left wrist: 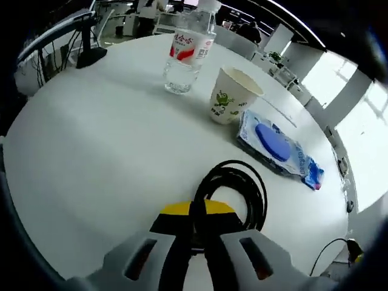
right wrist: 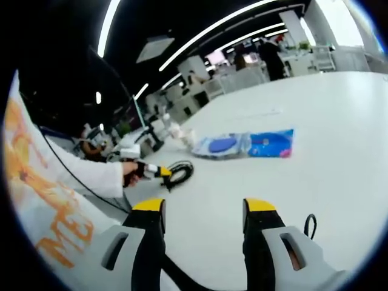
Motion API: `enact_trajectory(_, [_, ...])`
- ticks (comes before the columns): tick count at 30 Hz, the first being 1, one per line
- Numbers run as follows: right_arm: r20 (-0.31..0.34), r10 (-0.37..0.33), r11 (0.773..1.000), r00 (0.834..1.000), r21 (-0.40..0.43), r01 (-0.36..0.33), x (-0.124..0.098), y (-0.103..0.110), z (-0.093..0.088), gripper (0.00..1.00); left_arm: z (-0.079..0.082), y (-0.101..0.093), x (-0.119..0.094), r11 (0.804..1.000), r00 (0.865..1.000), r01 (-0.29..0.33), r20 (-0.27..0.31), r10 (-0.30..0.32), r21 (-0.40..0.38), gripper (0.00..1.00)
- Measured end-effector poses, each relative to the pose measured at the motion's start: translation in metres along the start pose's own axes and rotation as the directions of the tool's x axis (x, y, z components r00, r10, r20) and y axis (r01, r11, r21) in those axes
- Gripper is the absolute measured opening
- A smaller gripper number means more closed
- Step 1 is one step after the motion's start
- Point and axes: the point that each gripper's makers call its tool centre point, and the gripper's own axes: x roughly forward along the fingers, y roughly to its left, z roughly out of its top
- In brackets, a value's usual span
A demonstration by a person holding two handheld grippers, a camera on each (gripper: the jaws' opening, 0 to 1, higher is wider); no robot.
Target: Arrange the tabletop items into an orderly group along one side of the table until the central work area is clear of visible clutter.
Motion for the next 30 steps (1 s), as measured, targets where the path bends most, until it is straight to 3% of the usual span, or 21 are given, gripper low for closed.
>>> enact_trajectory(1, [0.003, 0.004, 1.000, 1.000, -0.001, -0.004, 0.002, 0.001, 0.002, 0.49, -0.002, -0.002, 0.000, 0.998, 1.000, 0.000, -0.013, 0.001, 0.064, 0.01])
enact_trajectory(2, [0.005, 0.006, 1.000, 1.000, -0.001, -0.006, 0.003, 0.001, 0.003, 0.49, -0.002, -0.005, -0.002, 0.997, 1.000, 0.013, -0.012, -0.012, 0.073, 0.01])
enact_trajectory(7, [-0.002, 0.018, 1.000, 1.000, -0.006, -0.018, 0.011, 0.001, 0.006, 0.49, -0.001, -0.029, -0.014, 0.992, 0.993, 0.120, 0.005, -0.120, 0.049, 0.00])
enact_trajectory(9, [0.014, 0.037, 0.999, 0.999, 0.024, -0.038, 0.014, 0.003, 0.009, 0.49, -0.002, -0.038, -0.021, 0.983, 0.987, 0.158, 0.001, -0.159, 0.092, 0.00])
enact_trajectory(12, [0.044, 0.066, 0.992, 0.997, 0.103, -0.071, 0.020, 0.007, 0.013, 0.49, 0.000, -0.056, -0.034, 0.969, 0.972, 0.230, 0.025, -0.233, 0.085, 0.00])
enact_trajectory(18, [0.027, 0.126, 0.976, 0.992, 0.178, -0.128, 0.033, 0.018, 0.010, 0.55, 0.014, -0.096, -0.069, 0.922, 0.917, 0.385, 0.095, -0.387, 0.040, 0.00])
enact_trajectory(23, [0.027, 0.197, 0.940, 0.980, 0.279, -0.196, 0.046, 0.038, 0.010, 0.59, 0.023, -0.128, -0.090, 0.881, 0.872, 0.473, 0.126, -0.473, 0.032, 0.00])
enact_trajectory(28, [0.029, 0.266, 0.904, 0.964, 0.339, -0.260, 0.060, 0.059, 0.012, 0.59, 0.024, -0.162, -0.097, 0.844, 0.834, 0.536, 0.134, -0.535, 0.035, 0.01])
enact_trajectory(30, [0.057, 0.271, 0.887, 0.961, 0.373, -0.272, 0.064, 0.064, 0.017, 0.57, 0.022, -0.174, -0.096, 0.829, 0.820, 0.559, 0.128, -0.557, 0.027, 0.01])
